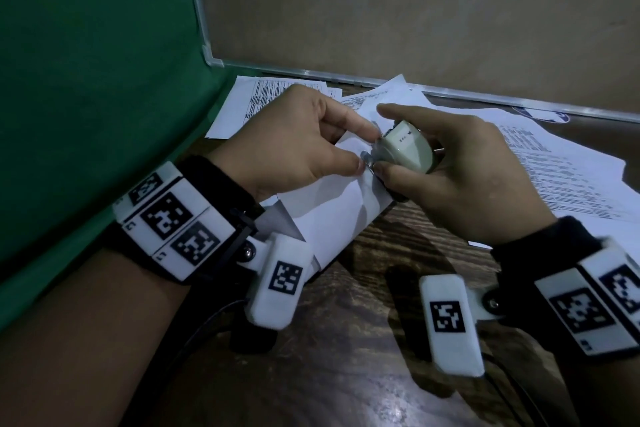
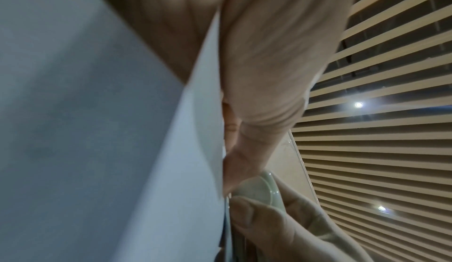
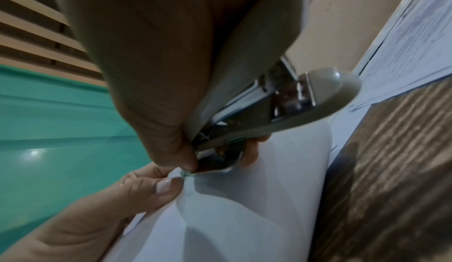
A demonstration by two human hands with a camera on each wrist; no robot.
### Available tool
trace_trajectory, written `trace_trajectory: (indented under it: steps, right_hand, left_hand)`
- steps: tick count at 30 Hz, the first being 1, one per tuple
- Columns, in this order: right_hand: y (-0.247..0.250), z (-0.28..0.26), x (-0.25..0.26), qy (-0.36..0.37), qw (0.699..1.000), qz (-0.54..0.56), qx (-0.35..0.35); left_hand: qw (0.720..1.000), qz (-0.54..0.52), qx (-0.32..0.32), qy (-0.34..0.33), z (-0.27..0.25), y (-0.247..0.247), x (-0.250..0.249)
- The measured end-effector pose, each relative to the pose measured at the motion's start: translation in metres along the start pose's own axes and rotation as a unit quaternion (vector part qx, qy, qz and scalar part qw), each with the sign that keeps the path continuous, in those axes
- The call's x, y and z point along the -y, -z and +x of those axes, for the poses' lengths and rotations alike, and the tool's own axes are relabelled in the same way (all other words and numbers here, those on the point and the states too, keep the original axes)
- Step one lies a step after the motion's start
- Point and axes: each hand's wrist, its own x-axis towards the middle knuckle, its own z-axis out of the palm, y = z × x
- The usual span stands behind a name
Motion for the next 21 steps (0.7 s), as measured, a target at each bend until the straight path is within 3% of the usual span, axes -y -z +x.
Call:
trace_trajectory:
  steps: [10,21]
  right_hand:
    - [-0.0005,-0.0008,0.0009,0.083,0.996,0.022,0.007]
    - [-0.0028,-0.0024,0.0040,0.105,0.985,0.134,-0.022]
  left_hand:
    - [0.993,-0.017,-0.075,0.090,0.0003,-0.0054,-0.0017]
    - [0.976,-0.106,-0.109,0.155,0.0032,0.0030,0.0052]
